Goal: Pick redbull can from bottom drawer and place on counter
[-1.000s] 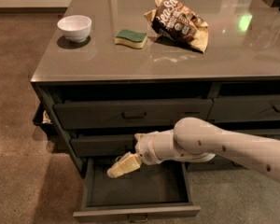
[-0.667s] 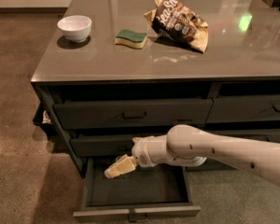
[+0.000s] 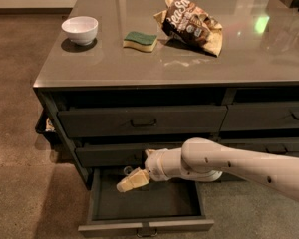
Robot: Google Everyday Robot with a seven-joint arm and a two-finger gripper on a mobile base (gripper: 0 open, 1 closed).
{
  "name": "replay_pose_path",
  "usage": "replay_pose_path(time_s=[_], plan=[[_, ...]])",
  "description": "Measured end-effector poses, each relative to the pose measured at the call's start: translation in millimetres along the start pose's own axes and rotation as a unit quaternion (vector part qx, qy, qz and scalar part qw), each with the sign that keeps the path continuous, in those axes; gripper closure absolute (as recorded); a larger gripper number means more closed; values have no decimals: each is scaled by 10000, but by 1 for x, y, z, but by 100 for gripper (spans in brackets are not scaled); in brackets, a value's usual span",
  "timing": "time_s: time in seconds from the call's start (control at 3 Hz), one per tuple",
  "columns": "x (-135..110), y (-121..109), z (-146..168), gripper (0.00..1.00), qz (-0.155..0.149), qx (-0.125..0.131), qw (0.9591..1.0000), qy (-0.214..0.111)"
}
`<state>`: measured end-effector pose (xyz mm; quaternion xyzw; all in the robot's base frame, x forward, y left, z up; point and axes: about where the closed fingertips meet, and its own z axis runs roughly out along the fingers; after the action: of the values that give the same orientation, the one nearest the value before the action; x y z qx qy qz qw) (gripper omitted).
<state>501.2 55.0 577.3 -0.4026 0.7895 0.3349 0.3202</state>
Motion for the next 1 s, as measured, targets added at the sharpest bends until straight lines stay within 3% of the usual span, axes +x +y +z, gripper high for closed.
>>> replay_pose_path(time_s=[0.33, 0.67, 1.0], plan=[[28, -19, 4, 0, -93, -125, 9994, -317], [73, -48, 12, 0, -165, -383, 9976, -548], [116, -72, 32, 0, -61, -825, 9949, -583]])
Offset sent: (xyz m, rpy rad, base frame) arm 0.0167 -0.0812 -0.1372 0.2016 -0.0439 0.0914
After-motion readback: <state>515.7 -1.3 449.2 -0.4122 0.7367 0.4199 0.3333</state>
